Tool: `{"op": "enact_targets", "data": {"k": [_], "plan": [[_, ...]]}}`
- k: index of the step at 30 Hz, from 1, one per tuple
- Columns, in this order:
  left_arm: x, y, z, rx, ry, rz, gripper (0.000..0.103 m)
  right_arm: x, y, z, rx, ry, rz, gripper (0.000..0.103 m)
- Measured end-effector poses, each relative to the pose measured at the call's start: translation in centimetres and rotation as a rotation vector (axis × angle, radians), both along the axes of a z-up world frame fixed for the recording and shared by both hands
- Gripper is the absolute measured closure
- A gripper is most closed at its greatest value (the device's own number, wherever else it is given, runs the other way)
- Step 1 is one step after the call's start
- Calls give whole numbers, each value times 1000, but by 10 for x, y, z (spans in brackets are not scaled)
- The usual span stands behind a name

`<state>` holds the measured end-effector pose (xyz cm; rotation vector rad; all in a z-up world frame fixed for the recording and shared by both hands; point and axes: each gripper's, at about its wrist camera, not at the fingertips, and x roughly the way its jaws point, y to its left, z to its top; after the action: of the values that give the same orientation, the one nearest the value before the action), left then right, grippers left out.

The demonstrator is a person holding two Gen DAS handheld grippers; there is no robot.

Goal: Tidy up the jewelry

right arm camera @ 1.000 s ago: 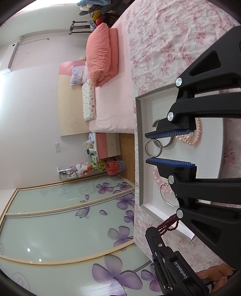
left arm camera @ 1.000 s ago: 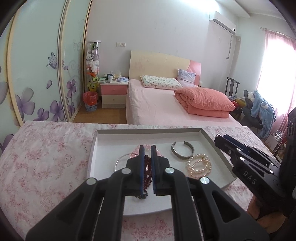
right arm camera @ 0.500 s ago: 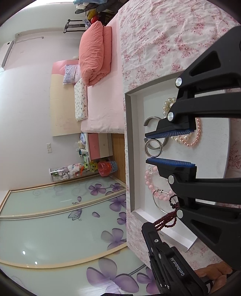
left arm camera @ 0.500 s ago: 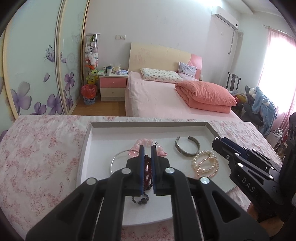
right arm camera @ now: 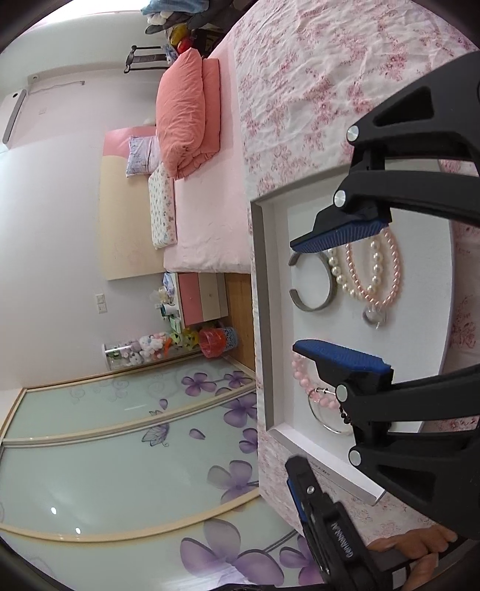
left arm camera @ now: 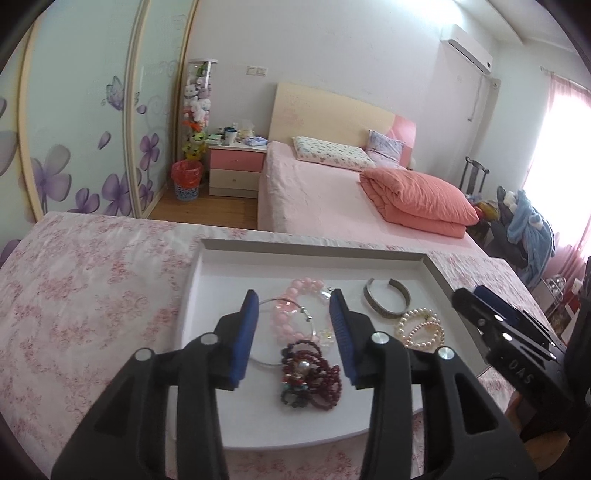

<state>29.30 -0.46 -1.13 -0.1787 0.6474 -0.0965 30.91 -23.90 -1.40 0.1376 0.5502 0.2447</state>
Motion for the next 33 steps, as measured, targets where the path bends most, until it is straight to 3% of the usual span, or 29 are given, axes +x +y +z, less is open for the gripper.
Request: {"op": "enact_targets", "data": {"k": [6, 12, 15, 20, 22, 33], "plan": [[-19, 14, 8, 22, -16, 36, 50, -15, -10, 8, -1, -15, -12, 53], [-46, 24, 13, 22, -32, 61, 38, -40, -17, 19, 15, -37, -15, 41], [-62, 29, 17, 23, -47, 67, 30, -55, -19, 23, 21, -44, -7, 31], [-91, 35, 23, 33, -93, 84, 9, -80, -20, 28, 23, -68, 5, 5], [-101, 35, 26, 38, -109, 88, 4, -87, -20, 28, 24, -74, 8, 2], [-150, 30, 33, 100, -171, 101, 4, -128, -19, 35, -19, -117, 3, 2]]}}
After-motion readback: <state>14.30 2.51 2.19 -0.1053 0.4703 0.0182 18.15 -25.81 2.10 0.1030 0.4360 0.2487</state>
